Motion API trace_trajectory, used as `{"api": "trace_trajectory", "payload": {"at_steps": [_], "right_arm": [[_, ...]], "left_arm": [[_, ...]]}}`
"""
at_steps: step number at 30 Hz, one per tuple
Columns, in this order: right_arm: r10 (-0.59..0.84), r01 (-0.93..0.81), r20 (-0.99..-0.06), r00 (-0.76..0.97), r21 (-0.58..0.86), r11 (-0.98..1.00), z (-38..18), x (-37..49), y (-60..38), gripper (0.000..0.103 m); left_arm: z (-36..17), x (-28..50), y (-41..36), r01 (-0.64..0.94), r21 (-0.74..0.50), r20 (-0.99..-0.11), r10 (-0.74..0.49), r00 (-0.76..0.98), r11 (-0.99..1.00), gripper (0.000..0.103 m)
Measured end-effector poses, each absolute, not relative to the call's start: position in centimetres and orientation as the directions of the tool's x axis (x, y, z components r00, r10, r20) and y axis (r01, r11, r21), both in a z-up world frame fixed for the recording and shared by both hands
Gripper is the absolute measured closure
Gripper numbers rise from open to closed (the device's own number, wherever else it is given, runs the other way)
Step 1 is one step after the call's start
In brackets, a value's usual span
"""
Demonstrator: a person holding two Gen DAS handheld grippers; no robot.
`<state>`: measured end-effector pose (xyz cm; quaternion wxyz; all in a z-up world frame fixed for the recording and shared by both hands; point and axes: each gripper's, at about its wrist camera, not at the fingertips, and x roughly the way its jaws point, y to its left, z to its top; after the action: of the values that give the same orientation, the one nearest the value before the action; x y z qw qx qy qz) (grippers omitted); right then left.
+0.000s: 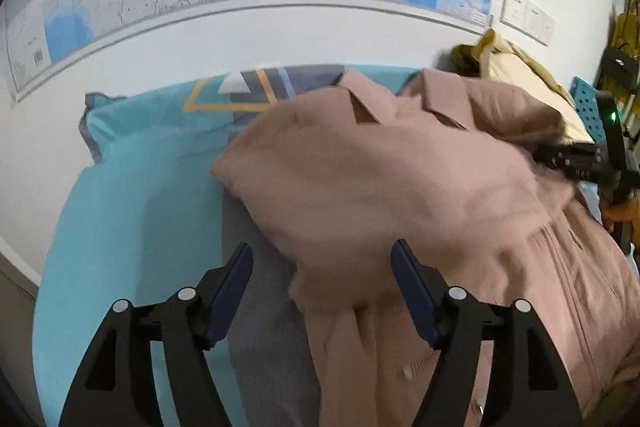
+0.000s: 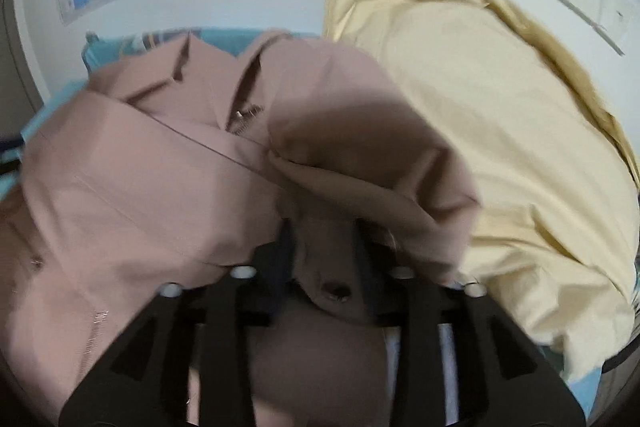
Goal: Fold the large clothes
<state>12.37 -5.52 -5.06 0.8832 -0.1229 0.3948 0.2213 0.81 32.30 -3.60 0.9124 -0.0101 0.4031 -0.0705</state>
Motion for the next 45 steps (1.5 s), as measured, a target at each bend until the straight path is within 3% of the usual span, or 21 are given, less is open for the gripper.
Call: {"api": "trace_trajectory", "payload": {"at_steps": [2,7,10,21,27,31,34,39,41,42,43,44,45], "right_arm": [[0.351,-0.502,-0.732,0.584,0.014,0.865,-3.6,10.9,-6.7,0.046],[0.529,-0.532,-0.706,0.471,0.251,0.809,-1.8,6.7,-10.3,0.029],[0.585,-0.513,-0.71,0.393,0.358,0.78,-2.6,4.7,-11.7,0.028],[0.718,-0.412,-0.656,0.231,0.603,0.683,-5.4,-2.9,-17.4,0.022],[0.751,-0.434,-0.639,0.165,0.637,0.637,-6.3,-4.2,-16.6,0.022],[0.811,-0.429,-0.577,0.101,0.71,0.559,-6.6,-4.6,-16.1,0.021],[0.788,-0.425,-0.607,0.105,0.689,0.587,-6.6,-4.6,-16.2,0.023],[0.778,-0.441,-0.62,0.098,0.674,0.593,-6.4,-5.0,-16.2,0.023],[0.792,-0.439,-0.602,0.1,0.688,0.578,-6.6,-5.1,-16.0,0.022],[0.794,-0.445,-0.6,0.1,0.686,0.575,-6.6,-5.2,-15.8,0.022],[0.803,-0.449,-0.588,0.094,0.695,0.561,-6.6,-5.3,-15.6,0.022],[0.846,-0.437,-0.529,0.062,0.748,0.5,-6.8,-5.3,-15.6,0.027],[0.878,-0.408,-0.477,0.032,0.796,0.447,-7.2,-5.3,-15.8,0.033]], "left_arm": [[-3.6,-0.6,32.4,0.13,-0.085,-0.742,-0.15,0.653,0.988,0.03],[-3.6,-3.9,32.8,0.145,-0.143,-0.757,-0.202,0.621,0.979,0.026],[-3.7,-6.2,33.3,0.154,-0.202,-0.755,-0.254,0.605,0.967,0.02],[-6.5,-12.5,31.7,0.165,-0.341,-0.809,-0.378,0.451,0.926,0.02],[-6.7,-13.5,30.7,0.187,-0.418,-0.783,-0.457,0.422,0.889,0.016],[-6.2,-14.3,29.3,0.24,-0.559,-0.71,-0.607,0.357,0.794,0.016],[-6.6,-14.2,27.9,0.256,-0.487,-0.76,-0.549,0.348,0.835,0.015],[-7.1,-13.1,29.7,0.167,-0.613,-0.689,-0.626,0.365,0.772,0.016],[-7.3,-12.5,29.6,0.151,-0.609,-0.691,-0.614,0.381,0.779,0.027],[-7.4,-12.3,29.5,0.145,-0.602,-0.697,-0.605,0.385,0.785,0.047],[-7.6,-12.0,29.3,0.129,-0.588,-0.71,-0.586,0.389,0.798,0.081],[-7.8,-11.7,29.2,0.109,-0.569,-0.729,-0.561,0.392,0.815,0.094],[-7.9,-11.5,29.3,0.1,-0.565,-0.734,-0.554,0.393,0.819,0.096]]}}
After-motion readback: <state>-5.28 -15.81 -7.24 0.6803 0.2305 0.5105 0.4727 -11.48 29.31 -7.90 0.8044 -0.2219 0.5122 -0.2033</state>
